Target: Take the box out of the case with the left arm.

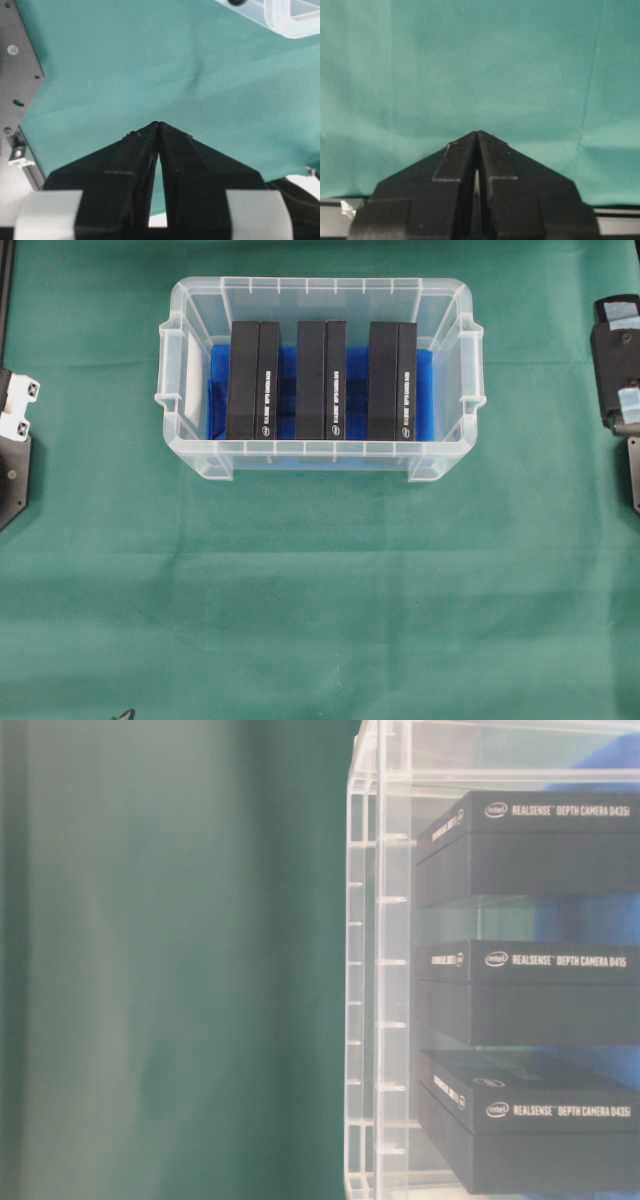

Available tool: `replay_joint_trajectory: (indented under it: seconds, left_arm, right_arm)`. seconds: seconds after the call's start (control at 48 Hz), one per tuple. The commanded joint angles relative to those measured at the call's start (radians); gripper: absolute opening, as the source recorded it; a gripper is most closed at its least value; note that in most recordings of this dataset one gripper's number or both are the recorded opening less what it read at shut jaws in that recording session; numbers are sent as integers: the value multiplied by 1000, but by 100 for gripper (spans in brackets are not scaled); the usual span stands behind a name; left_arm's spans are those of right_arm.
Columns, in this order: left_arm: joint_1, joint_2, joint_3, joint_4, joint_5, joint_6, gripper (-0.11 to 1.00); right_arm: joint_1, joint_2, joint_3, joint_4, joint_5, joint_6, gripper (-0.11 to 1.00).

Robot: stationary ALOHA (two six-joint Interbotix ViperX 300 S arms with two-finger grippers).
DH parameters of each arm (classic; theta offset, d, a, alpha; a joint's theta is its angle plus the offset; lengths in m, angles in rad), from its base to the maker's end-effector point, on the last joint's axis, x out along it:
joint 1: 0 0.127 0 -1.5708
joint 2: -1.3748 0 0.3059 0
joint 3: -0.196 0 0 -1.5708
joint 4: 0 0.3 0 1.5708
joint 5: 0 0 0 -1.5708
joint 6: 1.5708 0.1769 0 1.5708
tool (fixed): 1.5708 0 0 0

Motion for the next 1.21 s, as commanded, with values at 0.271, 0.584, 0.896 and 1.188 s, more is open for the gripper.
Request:
replay_joint_trajectory:
  seconds: [0.271, 0.584, 0.896, 1.188]
  left_arm:
    - [212, -2, -28, 8, -6, 178, 1]
    - [365, -2, -29, 5, -6, 304, 1]
    - [390, 0, -28, 0, -6, 367, 1]
    - [390, -2, -26, -17, -6, 359, 18]
  right_arm:
    - [-2, 2, -28, -11, 0, 2, 2]
    - [0, 2, -28, -20, 0, 2, 2]
    - [0, 2, -28, -29, 0, 2, 2]
    - [0, 2, -28, -31, 0, 2, 2]
